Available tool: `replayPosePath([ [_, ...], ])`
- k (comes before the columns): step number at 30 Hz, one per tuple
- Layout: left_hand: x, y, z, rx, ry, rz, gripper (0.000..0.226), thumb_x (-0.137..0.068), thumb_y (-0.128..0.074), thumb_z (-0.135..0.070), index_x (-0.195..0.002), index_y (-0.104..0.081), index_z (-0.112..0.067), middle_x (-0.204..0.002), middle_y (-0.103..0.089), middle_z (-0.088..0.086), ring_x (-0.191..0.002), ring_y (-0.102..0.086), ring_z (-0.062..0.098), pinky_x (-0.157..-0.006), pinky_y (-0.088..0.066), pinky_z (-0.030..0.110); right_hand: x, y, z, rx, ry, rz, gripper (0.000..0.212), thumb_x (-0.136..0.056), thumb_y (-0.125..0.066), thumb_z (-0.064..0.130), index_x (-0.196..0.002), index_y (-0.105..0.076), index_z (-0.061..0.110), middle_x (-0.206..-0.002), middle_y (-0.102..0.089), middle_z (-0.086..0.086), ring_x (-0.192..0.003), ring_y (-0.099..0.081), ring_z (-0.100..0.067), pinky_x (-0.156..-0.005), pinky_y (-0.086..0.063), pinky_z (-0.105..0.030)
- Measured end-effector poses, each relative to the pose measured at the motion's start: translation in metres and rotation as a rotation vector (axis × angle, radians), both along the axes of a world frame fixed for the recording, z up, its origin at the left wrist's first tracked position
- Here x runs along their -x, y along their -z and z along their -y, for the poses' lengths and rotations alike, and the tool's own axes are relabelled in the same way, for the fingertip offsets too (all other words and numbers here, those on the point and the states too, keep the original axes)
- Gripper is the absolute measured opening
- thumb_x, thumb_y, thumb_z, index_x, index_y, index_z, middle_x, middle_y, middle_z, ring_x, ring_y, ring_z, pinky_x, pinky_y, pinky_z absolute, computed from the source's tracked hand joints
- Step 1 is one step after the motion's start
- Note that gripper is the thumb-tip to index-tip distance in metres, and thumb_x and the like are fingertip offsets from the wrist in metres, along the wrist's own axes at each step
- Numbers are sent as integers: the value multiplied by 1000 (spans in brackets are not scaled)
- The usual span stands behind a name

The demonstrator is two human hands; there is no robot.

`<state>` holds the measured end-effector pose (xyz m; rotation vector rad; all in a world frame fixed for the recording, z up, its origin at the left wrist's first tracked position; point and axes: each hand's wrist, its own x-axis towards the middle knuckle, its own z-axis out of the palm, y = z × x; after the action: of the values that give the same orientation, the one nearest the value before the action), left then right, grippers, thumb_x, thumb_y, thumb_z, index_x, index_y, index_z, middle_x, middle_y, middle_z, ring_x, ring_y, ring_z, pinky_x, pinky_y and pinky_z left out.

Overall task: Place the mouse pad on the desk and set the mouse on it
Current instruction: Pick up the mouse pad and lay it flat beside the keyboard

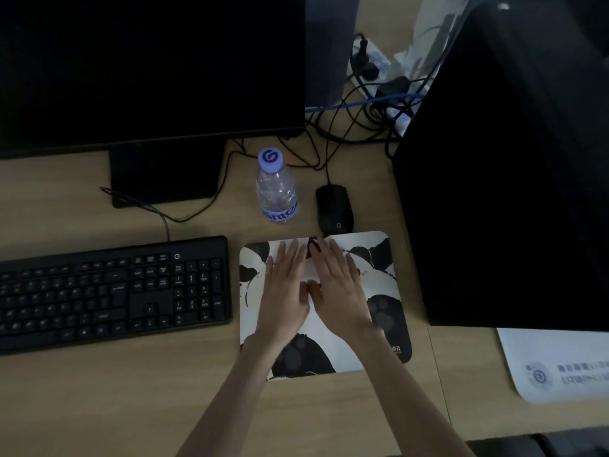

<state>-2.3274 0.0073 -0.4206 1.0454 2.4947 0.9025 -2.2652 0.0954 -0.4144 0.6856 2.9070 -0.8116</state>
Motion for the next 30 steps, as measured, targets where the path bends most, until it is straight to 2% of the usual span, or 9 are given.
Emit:
replayPosePath([
  [3,12,11,0,107,56,-17,61,-90,-41,-12,-142,-11,-12,-156,-4,5,-134,17,10,-111,16,29,-1,10,-5,-142,11,7,55,-83,-31,29,-136,-30,12,-143,-42,-8,-137,-28,-22,-112,-19,-40],
  [8,21,21,6,165,64,-24,78,-78,-23,-51,-143,-4,-12,-145,12,-6,-136,17,12,-107,20,23,-6,25,-14,-149,-40,-3,58,-85,-31,37,-138,-23,14,-147,-36,-6,-135,-12,-13,-111,-2,-31],
  [11,20,23,5,182,67,-2,71,-87,-37,-40,-143,-3,-12,-149,12,-3,-136,18,10,-107,20,24,-4,24,-16,-120,-40,-19,63,-83,-25,46,-140,-19,18,-150,-30,-2,-139,-14,-11,-113,7,-24],
  [14,22,22,5,152,60,0,76,-82,-34,-47,-143,-6,-12,-146,10,-6,-136,15,10,-109,17,25,-4,24,-22,-64,-19,23,77,-75,-16,57,-142,-8,21,-155,-13,2,-139,2,-6,-111,10,-26],
  [17,24,23,7,148,47,6,74,-86,-44,-35,-143,-2,-12,-144,12,-8,-136,15,7,-103,25,13,-6,26,-28,-91,16,61,82,-73,-13,62,-142,1,19,-156,-6,1,-134,12,-4,-111,10,-29],
  [19,24,23,10,143,35,-20,74,-84,-36,-40,-143,-3,-10,-144,11,-7,-136,13,7,-101,26,8,-11,26,-30,-93,29,70,81,-75,-11,61,-141,3,17,-155,-3,2,-134,13,-5,-112,9,-29],
  [22,24,23,20,151,-17,-29,80,-74,-19,-49,-142,-6,-7,-145,8,-5,-137,10,9,-108,20,15,-21,24,-34,-96,105,72,78,-79,-13,60,-141,4,16,-151,8,6,-134,15,-4,-111,10,-27],
  [25,20,23,31,147,-77,-1,81,-74,-17,-51,-142,-4,-8,-146,9,-5,-138,12,9,-111,14,20,-35,22,-36,-82,212,74,72,-90,-33,48,-141,5,14,-154,3,0,-135,12,-6,-114,5,-31],
  [30,3,24,48,146,-102,28,79,-77,-20,-48,-142,-2,-7,-146,10,-4,-138,12,10,-106,18,8,-59,20,-26,-61,330,69,68,-90,-34,41,-142,-3,10,-155,-6,-7,-141,1,-17,-113,0,-35],
])
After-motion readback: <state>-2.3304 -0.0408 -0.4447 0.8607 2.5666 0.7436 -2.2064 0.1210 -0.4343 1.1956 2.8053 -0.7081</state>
